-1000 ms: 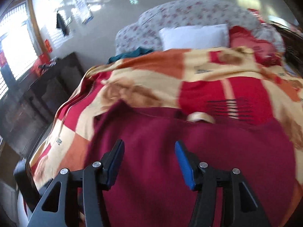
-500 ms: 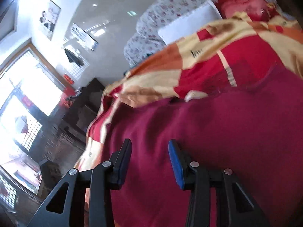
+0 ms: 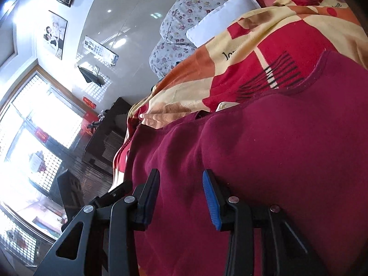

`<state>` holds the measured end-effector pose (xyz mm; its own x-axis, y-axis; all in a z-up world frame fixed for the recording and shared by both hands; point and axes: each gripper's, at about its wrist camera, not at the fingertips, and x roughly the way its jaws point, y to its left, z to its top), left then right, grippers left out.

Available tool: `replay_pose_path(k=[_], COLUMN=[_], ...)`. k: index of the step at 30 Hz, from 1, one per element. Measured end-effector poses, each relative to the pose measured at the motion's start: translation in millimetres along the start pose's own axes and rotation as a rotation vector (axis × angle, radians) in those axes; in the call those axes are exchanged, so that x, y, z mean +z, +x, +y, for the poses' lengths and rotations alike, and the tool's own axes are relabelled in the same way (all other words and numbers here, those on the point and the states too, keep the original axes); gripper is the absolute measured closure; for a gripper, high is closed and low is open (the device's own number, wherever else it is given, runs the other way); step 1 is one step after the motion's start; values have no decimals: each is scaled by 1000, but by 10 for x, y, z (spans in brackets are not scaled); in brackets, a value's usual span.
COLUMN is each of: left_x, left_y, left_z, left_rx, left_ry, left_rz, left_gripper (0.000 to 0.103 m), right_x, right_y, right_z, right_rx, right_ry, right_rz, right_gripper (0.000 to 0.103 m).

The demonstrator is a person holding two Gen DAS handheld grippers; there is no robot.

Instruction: Fold small clothes

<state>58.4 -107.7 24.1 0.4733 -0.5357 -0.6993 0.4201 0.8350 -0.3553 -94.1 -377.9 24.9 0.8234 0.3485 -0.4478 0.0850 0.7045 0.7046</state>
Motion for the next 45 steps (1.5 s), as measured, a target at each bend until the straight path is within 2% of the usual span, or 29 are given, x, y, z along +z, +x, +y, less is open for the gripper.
replay_pose_path(k=[6,11,14,20,21,22,23,25,27,29,31,33,37,40,43,45], left_x=[75,118,92,29,16,3,-9,-28,-37,-44,-27,7,16,33,24,4], left_y=[177,188,195,180,170,157,139,123,95,81,15,-93,-299,-457,-609,-658], left_z=[74,101,130,60,53,40,20,-37,-94,-123,-114,-147,-355,-551,-845,-1140], left_rx=[-74,-118,-143,-121,-130,-138,-154,-201,-184,-166,-165,-174,-154,-174,-201,-214], left_ry=[6,62,76,129,129,135,146,156,177,197,174,153,199,206,234,275], left_rz=[66,112,107,89,89,88,90,114,110,108,113,114,98,94,84,82], left_gripper=[0,0,0,1,3,14,33,54,60,71,82,86,87,87,87,87], right_x=[7,6,7,6,7,8,9,11,13,18,23,31,57,83,106,119], right_y=[0,11,13,18,19,20,21,28,27,26,17,6,-33,-104,-164,-208], right_z=[-37,-30,-34,-35,-40,-45,-49,-53,-63,-77,-97,-121,-201,-296,-400,-463], right_rx=[18,9,11,13,16,18,20,22,26,36,50,67,124,194,270,322], right_ry=[6,-3,-1,-2,-1,0,0,-1,2,7,16,33,104,184,265,323], right_rz=[9,11,13,13,13,14,14,15,15,14,13,7,-13,-51,-85,-108], right_gripper=[62,62,62,62,62,62,62,62,62,62,62,62,62,61,59,53])
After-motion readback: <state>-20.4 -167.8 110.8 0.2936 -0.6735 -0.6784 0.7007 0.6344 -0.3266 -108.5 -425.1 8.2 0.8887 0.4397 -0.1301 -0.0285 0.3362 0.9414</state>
